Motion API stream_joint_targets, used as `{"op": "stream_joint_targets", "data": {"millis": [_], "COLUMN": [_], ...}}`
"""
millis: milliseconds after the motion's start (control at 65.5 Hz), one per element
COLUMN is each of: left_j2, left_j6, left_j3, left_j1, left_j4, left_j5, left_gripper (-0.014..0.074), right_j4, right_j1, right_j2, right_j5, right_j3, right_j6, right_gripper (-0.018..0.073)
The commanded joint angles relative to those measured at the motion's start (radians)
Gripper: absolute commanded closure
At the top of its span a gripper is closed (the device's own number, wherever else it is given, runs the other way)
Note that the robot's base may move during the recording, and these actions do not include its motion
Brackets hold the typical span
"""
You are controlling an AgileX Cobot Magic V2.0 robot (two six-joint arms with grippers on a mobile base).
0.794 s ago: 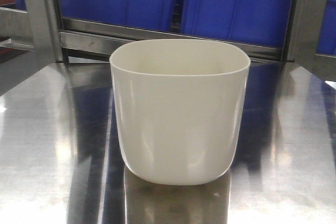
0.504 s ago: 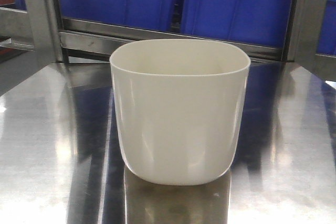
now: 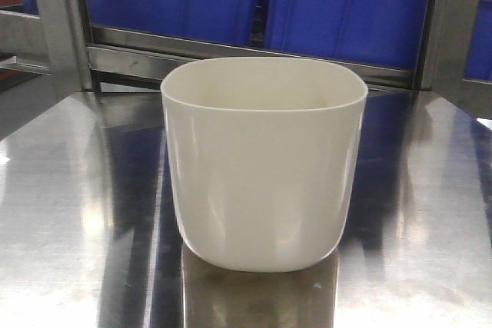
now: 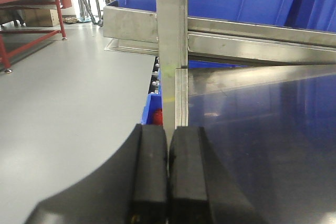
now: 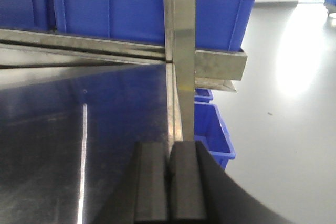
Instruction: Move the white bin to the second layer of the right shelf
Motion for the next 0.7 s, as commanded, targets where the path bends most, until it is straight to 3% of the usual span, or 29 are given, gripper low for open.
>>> {"op": "stream_joint_targets", "data": {"millis": [0, 305, 550, 687], "left_j2": [-0.016, -0.016, -0.016, -0.016], "left_j6": [-0.003, -0.003, -0.003, -0.003], "left_j3": [0.037, 0.037, 0.037, 0.037], "left_j1": [-0.002, -0.002, -0.002, -0.002], "left_j4": [0.0, 0.0, 0.0, 0.0], "left_j5": [-0.086, -0.086, -0.086, -0.086], "left_gripper": [0.0512, 0.0512, 0.0512, 0.0512], "right_j4": [-0.001, -0.019, 0.04, 0.026], "right_j1": [-0.002, -0.002, -0.002, -0.001], "right_j2": [0.006, 0.237, 0.403, 0.532], "right_j5": [-0.019, 0.218, 0.249, 0.352], "right_j3": [-0.086, -0.293, -0.347, -0.414], "right_j6": [-0.003, -0.021, -0.02, -0.016], "right_gripper": [0.0503, 0.0503, 0.0503, 0.0503]}}
